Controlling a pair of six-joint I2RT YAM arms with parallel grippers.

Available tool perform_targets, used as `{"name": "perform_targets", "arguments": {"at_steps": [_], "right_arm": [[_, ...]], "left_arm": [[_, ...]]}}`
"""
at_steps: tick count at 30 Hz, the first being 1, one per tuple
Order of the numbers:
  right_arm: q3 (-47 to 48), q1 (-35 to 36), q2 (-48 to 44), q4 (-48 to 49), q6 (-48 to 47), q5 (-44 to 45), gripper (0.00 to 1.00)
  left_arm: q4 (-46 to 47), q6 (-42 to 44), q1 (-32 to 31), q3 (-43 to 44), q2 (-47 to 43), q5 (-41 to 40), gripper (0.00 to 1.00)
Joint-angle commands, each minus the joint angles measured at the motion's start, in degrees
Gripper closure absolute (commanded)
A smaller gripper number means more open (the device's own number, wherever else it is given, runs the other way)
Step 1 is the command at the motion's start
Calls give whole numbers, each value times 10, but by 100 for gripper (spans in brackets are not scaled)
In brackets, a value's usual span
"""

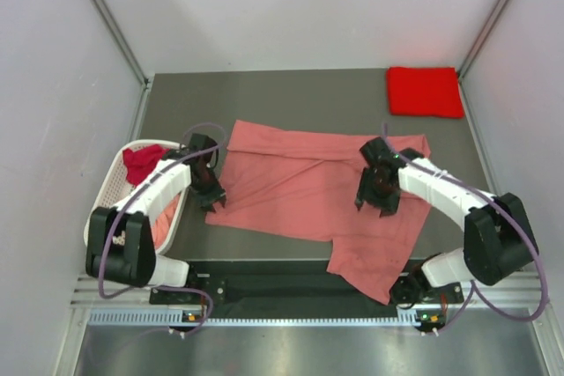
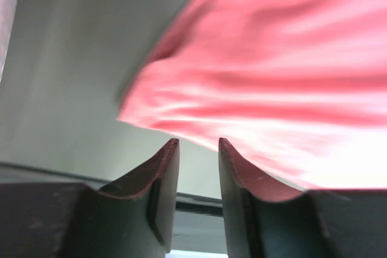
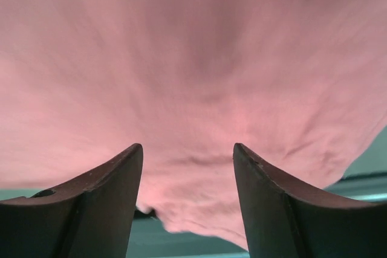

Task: Fold and stack the t-shirts
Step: Fold the tshirt

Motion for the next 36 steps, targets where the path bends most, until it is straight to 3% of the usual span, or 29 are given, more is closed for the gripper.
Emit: {"name": "perform_targets", "arguments": {"at_steps": [1, 6, 11, 17, 20, 24, 28, 36], "right_arm": [[86, -88, -8, -16, -39, 25, 37], [192, -231, 49, 12, -66, 5, 30], [294, -284, 140, 24, -98, -1, 30], [369, -330, 248, 22, -110, 41, 30], [373, -343, 272, 34, -116, 53, 30], [383, -348, 303, 50, -150, 63, 30], [391, -348, 334, 97, -177, 54, 30], [489, -340, 438, 114, -193, 12, 30]], "left_arm": [[14, 3, -4, 67, -60, 40, 62], [120, 17, -37, 144, -16, 61, 61], [168, 34, -66, 253, 141, 67, 67], [61, 24, -66, 524, 360, -2, 67], [4, 30, -65, 611, 445, -36, 67], [-26, 11, -57, 630, 502, -73, 67], [14, -10, -42, 594, 517, -49, 67], [32, -27, -11, 638, 587, -16, 67]]}}
